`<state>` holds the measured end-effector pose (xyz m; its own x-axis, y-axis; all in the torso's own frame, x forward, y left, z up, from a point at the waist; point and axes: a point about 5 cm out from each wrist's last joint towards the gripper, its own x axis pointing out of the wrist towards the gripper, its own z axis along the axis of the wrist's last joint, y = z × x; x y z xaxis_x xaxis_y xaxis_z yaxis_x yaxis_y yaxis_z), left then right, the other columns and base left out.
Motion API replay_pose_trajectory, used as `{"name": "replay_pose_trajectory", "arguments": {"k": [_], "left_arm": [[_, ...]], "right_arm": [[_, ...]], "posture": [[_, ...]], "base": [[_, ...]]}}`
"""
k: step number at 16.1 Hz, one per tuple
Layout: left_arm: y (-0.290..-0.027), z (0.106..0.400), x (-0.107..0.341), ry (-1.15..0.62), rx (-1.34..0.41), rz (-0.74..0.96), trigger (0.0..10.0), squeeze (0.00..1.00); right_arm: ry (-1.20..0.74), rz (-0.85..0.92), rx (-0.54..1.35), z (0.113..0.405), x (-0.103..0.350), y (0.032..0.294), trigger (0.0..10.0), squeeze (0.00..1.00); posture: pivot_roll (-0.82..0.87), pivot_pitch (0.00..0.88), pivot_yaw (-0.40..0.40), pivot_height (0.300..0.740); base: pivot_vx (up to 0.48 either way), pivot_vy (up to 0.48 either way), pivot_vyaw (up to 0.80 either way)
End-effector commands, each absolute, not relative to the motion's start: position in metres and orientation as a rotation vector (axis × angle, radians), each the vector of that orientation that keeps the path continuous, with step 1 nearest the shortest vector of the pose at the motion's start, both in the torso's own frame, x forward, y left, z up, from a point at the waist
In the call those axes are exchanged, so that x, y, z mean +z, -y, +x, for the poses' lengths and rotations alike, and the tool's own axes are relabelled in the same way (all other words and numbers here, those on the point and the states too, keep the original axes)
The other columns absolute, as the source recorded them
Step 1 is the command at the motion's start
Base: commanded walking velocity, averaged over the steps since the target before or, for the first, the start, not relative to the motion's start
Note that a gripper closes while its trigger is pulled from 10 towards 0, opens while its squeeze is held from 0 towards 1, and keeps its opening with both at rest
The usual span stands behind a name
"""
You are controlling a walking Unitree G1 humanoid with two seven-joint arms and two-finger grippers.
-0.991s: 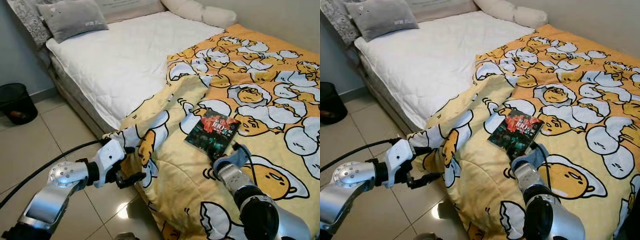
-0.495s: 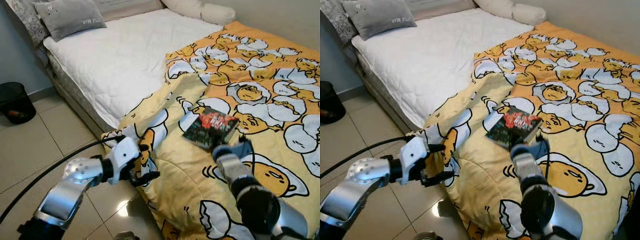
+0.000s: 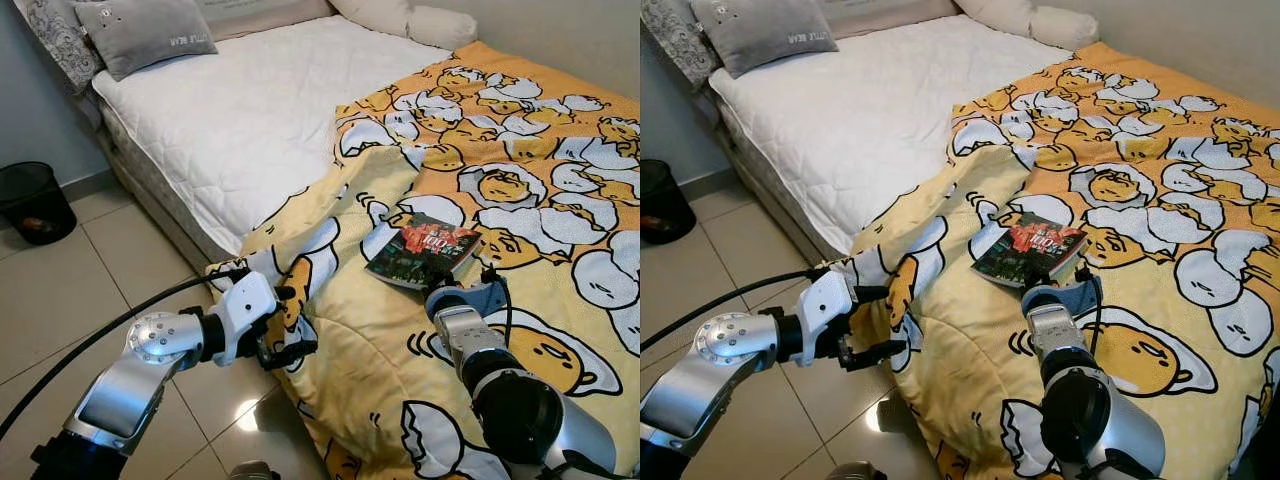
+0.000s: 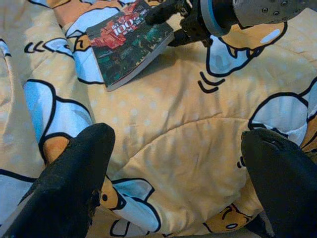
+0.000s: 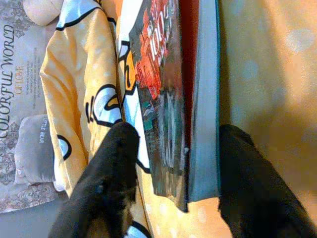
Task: Clean up the room
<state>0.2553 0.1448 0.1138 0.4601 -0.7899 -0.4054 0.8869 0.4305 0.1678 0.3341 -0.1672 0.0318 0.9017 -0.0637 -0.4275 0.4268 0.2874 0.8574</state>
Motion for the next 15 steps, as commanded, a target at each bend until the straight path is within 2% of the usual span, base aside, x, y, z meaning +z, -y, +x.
{"name": "replay_pose_trajectory", "arguments": {"k": [1, 11, 15], "left_arm": [[-0.144, 0.258, 0.116, -0.279, -1.069, 0.400, 10.0, 0.29], [-0.142, 0.267, 0.113, -0.270, -1.070, 0.400, 10.0, 0.29], [-0.133, 0.275, 0.117, -0.200, -0.978, 0.311, 10.0, 0.29]], "right_arm": [[-0.325, 1.250, -0.337, 0.339, 0.037, 0.168, 0.0, 0.00], [-0.362, 1.163, -0.323, 0.337, 0.035, 0.173, 0.0, 0.00], [-0.350, 1.041, -0.223, 0.338, 0.039, 0.179, 0.0, 0.00]], "posture": [[0.32, 0.000, -0.010, 0.740], [0.27, 0.000, -0.006, 0.740], [0.24, 0.000, -0.052, 0.740]], "base": [[0.000, 0.000, 0.00], [0.000, 0.000, 0.00], [0.000, 0.000, 0.00]]}}
